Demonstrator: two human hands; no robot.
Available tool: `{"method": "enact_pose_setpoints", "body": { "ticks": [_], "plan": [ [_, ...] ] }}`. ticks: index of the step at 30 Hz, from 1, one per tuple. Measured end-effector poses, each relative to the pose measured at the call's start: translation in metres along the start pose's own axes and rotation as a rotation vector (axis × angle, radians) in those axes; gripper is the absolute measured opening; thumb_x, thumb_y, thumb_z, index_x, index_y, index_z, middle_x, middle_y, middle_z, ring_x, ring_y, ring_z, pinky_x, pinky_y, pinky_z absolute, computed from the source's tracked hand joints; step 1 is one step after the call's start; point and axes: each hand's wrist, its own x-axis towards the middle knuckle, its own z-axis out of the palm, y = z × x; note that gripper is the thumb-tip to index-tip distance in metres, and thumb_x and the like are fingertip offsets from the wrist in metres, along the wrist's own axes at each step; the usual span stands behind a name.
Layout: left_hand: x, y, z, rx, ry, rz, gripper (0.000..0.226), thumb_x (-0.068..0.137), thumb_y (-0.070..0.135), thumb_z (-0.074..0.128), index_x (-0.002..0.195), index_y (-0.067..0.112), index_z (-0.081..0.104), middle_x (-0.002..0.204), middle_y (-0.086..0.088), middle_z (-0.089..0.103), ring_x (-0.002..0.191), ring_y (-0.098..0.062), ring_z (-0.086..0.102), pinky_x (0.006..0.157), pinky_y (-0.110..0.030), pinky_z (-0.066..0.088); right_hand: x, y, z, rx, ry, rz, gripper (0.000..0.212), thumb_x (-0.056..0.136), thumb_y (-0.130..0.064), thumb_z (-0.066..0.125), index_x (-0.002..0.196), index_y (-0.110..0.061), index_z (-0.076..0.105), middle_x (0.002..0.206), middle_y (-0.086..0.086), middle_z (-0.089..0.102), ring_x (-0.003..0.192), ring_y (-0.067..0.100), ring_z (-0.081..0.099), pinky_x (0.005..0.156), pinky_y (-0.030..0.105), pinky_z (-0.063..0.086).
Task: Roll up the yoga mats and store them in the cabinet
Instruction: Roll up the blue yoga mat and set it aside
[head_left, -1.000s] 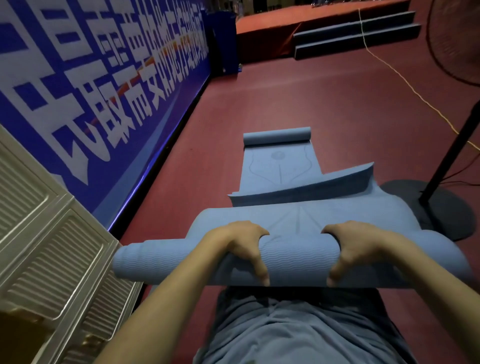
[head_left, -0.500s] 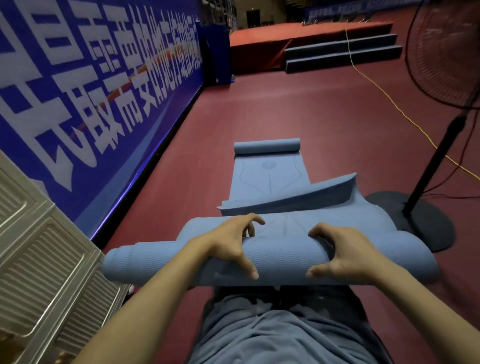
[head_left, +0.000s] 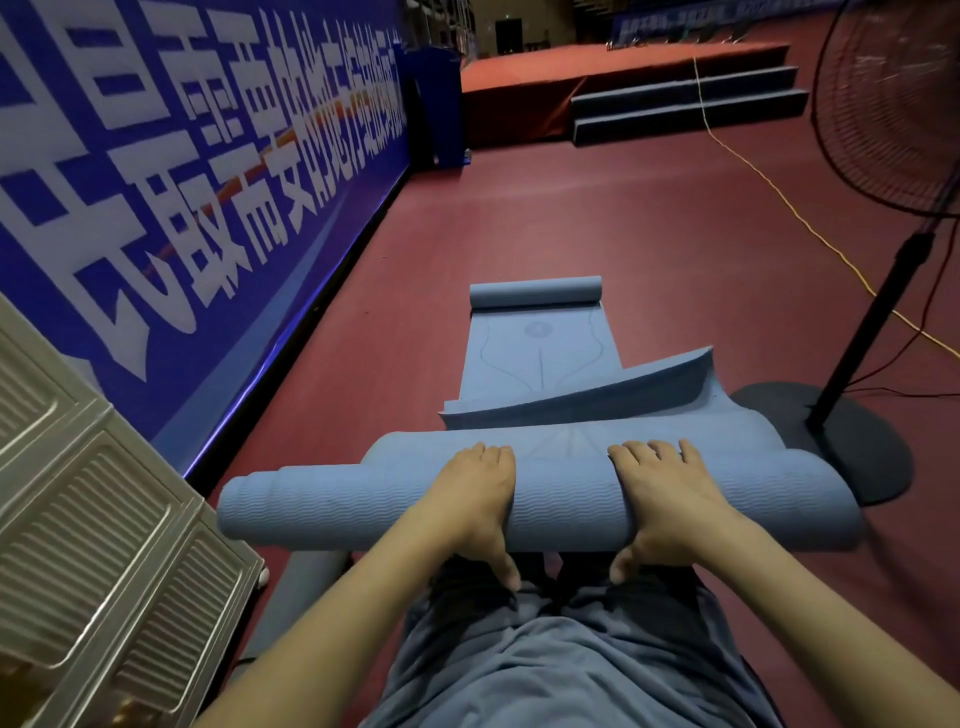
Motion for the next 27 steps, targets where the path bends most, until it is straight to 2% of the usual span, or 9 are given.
{"method": "enact_pose_setpoints", "body": {
  "ticks": [3,5,6,8,11,13,17,23,27],
  "plan": [
    [0.005,-0.004,0.009,0.001,-0.012,-0.022,0.153,0.037,0.067,0.096,0.154,0.005,0.020,0.140,-0.011,0.050,0.126,-0.030,0.049,0.110,-0.039,0.042,0.006,0.002,-0.001,-0.012,0.009,-0.012,0.127,0.037,-0.083,0.080,0.140,-0.025,0.034,0.140,-0.003,0.046,0.129,0.025,0.043,0.117,0.047,0.025],
    [0.007,-0.005,0.010,0.007,-0.009,-0.018,0.159,0.041,0.066,0.096,0.160,0.006,0.010,0.142,-0.012,0.049,0.128,-0.030,0.049,0.111,-0.039,0.041,0.007,0.005,0.000,-0.001,0.021,-0.019,0.120,0.038,-0.082,0.080,0.136,-0.028,0.036,0.132,-0.006,0.049,0.121,0.022,0.047,0.111,0.042,0.031],
    [0.008,-0.005,0.011,0.006,-0.004,-0.016,0.157,0.042,0.066,0.096,0.160,0.006,0.011,0.141,-0.011,0.050,0.127,-0.030,0.050,0.110,-0.038,0.041,0.008,0.005,0.001,0.001,0.023,-0.021,0.116,0.040,-0.081,0.079,0.134,-0.028,0.037,0.130,-0.006,0.050,0.118,0.022,0.048,0.108,0.041,0.034],
    [0.008,-0.006,0.011,0.000,0.020,-0.005,0.141,0.045,0.065,0.095,0.154,0.010,0.025,0.134,-0.008,0.054,0.120,-0.029,0.053,0.103,-0.038,0.044,0.009,0.006,0.001,-0.008,0.024,-0.022,0.107,0.043,-0.078,0.077,0.130,-0.028,0.040,0.125,-0.006,0.052,0.113,0.022,0.050,0.103,0.039,0.037],
    [0.007,-0.011,0.011,0.010,0.072,0.032,0.103,0.045,0.065,0.092,0.125,0.020,0.045,0.114,-0.001,0.061,0.100,-0.026,0.059,0.081,-0.037,0.044,0.011,0.006,-0.002,-0.020,0.006,-0.019,0.098,0.044,-0.074,0.077,0.123,-0.027,0.042,0.116,-0.006,0.053,0.106,0.022,0.052,0.097,0.038,0.040],
    [0.007,-0.016,0.008,0.010,0.088,0.050,0.093,0.042,0.068,0.088,0.112,0.023,0.048,0.104,0.002,0.063,0.092,-0.024,0.061,0.077,-0.038,0.047,0.011,0.006,-0.006,0.002,-0.024,-0.021,0.093,0.043,-0.072,0.078,0.117,-0.028,0.042,0.110,-0.007,0.052,0.102,0.021,0.052,0.094,0.036,0.040],
    [0.010,-0.020,-0.006,-0.023,0.048,0.054,0.090,0.037,0.071,0.087,0.108,0.027,0.052,0.098,0.007,0.066,0.087,-0.021,0.062,0.078,-0.039,0.054,0.012,0.008,-0.018,0.042,-0.066,-0.024,0.089,0.040,-0.071,0.080,0.108,-0.028,0.043,0.104,-0.007,0.054,0.097,0.020,0.055,0.085,0.035,0.039],
    [0.003,-0.019,-0.014,-0.030,-0.004,0.086,0.086,0.039,0.073,0.087,0.107,0.030,0.055,0.093,0.005,0.068,0.085,-0.023,0.062,0.078,-0.040,0.054,0.000,0.008,-0.024,0.052,-0.113,-0.036,0.088,0.042,-0.066,0.083,0.112,-0.027,0.044,0.109,-0.006,0.056,0.098,0.020,0.057,0.078,0.032,0.037],
    [-0.004,-0.017,-0.014,-0.094,-0.062,0.101,0.086,0.040,0.070,0.089,0.111,0.033,0.060,0.098,0.009,0.070,0.090,-0.019,0.062,0.084,-0.037,0.054,-0.006,0.014,-0.021,0.134,-0.200,-0.041,0.097,0.035,-0.074,0.080,0.114,-0.029,0.047,0.108,-0.009,0.059,0.096,0.018,0.058,0.079,0.032,0.048]
  ]
}}
